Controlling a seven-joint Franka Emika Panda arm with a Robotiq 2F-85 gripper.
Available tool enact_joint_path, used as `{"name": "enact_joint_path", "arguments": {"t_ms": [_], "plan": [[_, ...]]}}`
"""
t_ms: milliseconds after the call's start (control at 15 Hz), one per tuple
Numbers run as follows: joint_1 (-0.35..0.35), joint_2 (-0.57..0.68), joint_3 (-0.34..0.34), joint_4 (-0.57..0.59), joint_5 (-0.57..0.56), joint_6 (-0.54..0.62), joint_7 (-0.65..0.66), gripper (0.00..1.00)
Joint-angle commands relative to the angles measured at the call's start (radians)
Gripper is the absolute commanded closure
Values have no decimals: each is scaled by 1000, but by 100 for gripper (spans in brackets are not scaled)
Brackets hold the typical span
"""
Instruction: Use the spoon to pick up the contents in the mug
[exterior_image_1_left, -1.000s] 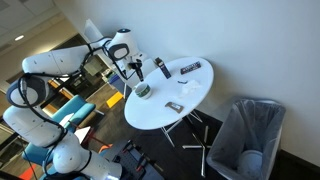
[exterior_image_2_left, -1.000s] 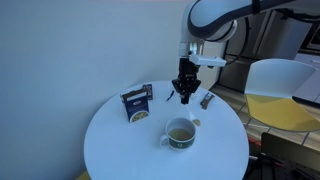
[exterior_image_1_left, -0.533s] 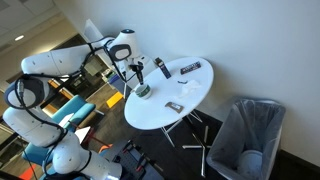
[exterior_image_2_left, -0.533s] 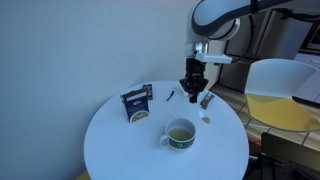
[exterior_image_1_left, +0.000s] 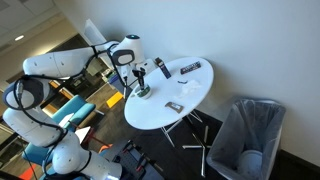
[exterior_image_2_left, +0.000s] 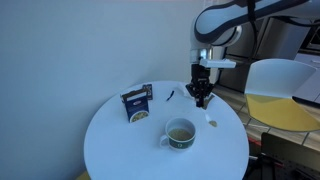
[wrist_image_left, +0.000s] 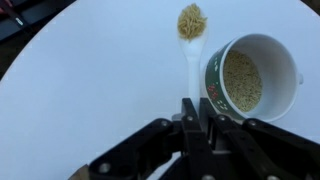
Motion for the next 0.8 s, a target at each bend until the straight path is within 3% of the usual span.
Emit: {"name": "enact_joint_path", "arguments": {"t_ms": [0, 733], "plan": [[-4, -8, -5, -37, 5, 11, 23, 97], [-17, 13, -24, -115, 2, 35, 29, 97]]}}
